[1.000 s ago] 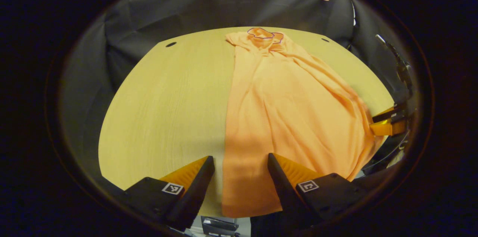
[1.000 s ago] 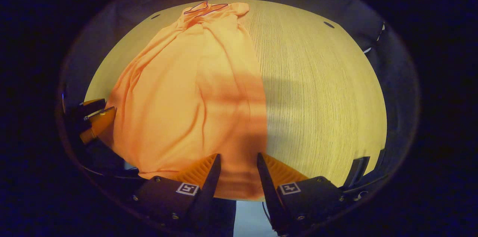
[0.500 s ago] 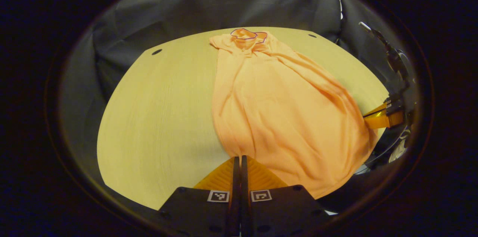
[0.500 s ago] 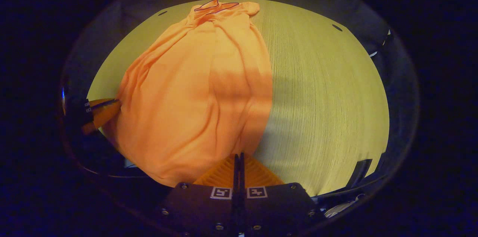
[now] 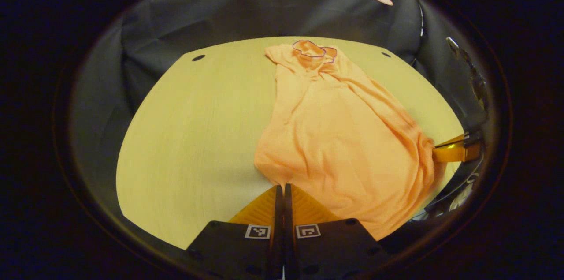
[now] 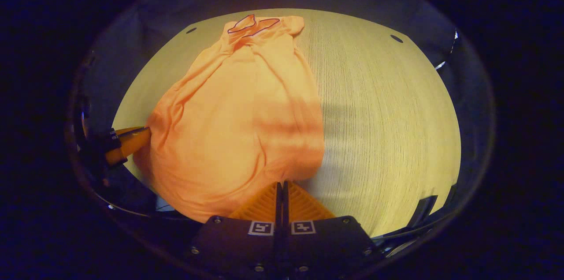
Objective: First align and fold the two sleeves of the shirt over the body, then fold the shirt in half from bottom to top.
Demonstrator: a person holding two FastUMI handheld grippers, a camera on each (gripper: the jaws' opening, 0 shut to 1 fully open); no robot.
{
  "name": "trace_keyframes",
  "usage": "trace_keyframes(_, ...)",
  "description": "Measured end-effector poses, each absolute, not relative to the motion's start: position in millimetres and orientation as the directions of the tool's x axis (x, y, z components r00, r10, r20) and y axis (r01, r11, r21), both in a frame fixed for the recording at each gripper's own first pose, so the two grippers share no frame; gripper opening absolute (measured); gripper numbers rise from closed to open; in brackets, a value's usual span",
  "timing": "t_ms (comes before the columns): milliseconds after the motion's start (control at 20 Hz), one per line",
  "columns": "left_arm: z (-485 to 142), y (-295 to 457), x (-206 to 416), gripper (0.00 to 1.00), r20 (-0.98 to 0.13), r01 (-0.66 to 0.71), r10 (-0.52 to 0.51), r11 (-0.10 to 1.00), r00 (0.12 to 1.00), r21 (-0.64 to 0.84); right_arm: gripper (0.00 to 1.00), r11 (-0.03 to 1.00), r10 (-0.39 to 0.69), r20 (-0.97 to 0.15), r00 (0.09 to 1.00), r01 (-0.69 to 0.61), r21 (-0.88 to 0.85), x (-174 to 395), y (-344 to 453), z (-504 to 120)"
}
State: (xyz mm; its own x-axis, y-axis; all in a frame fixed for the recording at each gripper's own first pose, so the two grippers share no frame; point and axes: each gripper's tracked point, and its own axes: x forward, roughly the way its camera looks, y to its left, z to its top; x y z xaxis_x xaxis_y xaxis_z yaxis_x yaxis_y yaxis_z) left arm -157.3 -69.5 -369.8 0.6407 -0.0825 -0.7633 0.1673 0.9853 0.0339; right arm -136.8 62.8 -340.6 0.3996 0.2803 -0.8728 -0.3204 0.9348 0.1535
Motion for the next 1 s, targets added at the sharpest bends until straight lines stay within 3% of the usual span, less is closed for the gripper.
trace_keyframes(350,-308.6,-76.1,-16.6,0.07,-0.650,0.175,-0.091,0.982,0.754,0.066,0.00,0.932,0.332,-0.775,0.538,-0.315,0.180,-1.9,86.1,-284.4)
trace_keyframes(1000,-234.0,-96.0,194.3,0.06,-0.502,0.129,-0.103,0.992,0.859,0.016,0.00,0.934,0.349,-0.623,0.700,-0.318,0.165,200.7,95.2,-206.0)
